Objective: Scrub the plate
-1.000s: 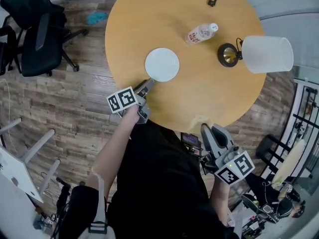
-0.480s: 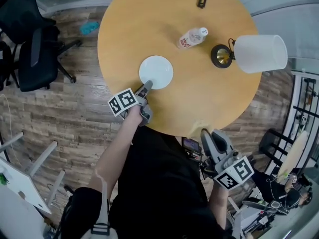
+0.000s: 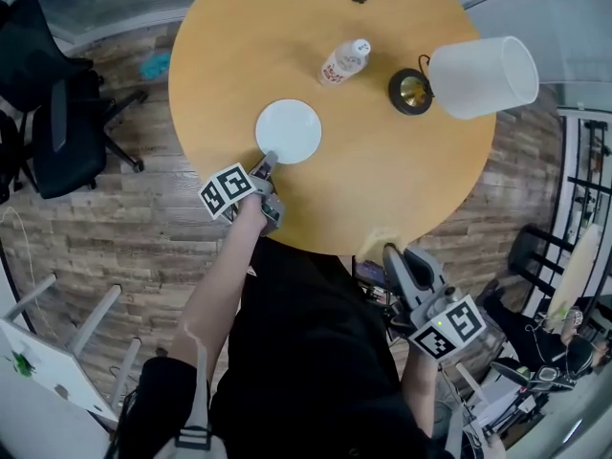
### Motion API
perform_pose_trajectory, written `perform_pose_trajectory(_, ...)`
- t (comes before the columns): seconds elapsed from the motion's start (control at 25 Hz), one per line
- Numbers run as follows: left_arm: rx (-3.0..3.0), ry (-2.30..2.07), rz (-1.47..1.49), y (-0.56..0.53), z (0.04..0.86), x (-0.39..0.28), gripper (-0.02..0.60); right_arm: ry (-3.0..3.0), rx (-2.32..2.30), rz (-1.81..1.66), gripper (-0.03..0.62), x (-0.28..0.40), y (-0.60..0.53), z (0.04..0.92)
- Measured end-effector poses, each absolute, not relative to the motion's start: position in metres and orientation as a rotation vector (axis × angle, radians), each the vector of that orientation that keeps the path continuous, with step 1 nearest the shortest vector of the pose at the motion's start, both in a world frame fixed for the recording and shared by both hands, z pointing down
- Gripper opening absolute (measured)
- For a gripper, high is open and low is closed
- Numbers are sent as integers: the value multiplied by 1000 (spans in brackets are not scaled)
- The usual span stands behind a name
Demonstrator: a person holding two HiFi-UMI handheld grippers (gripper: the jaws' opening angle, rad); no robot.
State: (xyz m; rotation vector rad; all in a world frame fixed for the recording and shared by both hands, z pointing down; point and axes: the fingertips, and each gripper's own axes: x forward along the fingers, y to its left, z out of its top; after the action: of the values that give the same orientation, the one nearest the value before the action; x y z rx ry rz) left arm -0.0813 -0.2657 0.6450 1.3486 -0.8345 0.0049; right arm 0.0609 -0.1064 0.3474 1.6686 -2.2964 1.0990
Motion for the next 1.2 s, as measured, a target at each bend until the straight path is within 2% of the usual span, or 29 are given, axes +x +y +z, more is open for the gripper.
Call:
perform_pose_trajectory(0.08,1350,-840,9,-266,647,-80,40,-2294,1680,1103,27,66,-103,349)
perform_pose_trajectory(0.56,1341,-799,-31,-262,642,-81,29,-2349,1659,1086,28,72,-87,349)
perform_pose_trajectory(1.2,1361,-885,-167,-194,601,-80,19,-2543,1465,1041,27,106,-37,357)
